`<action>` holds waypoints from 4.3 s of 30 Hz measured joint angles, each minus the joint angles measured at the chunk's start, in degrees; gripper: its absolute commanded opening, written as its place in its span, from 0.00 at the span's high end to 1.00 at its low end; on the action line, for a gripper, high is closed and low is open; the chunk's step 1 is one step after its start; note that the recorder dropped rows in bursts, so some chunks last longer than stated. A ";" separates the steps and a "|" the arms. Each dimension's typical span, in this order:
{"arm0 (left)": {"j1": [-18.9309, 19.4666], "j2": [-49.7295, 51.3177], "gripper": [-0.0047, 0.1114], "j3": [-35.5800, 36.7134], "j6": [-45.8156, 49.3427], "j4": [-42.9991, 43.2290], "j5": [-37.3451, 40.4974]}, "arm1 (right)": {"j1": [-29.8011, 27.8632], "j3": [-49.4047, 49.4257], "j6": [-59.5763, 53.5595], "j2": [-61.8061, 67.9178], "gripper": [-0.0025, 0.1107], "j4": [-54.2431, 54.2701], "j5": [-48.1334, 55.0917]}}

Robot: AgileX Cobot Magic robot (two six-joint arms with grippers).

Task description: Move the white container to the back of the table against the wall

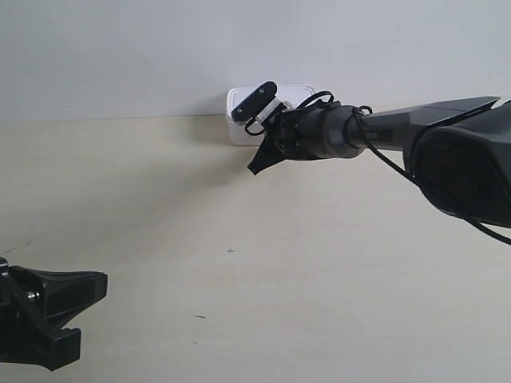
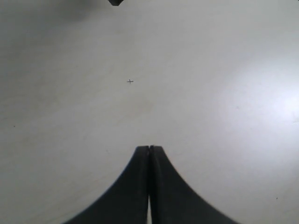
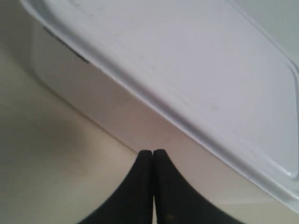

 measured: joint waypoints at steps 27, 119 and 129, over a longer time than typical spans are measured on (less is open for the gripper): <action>0.00 -16.67 0.96 12.23 -0.84 -6.73 -5.92 | 2.84 54.35 49.44 -48.83 0.98 -21.92 0.96; 0.10 -57.36 0.96 12.74 -43.56 47.18 0.71 | 2.84 108.09 68.53 -145.78 0.98 -22.73 -13.20; 21.61 -57.36 0.96 12.74 -43.56 47.18 -0.39 | -15.64 108.09 68.53 -145.78 0.98 -22.73 -13.46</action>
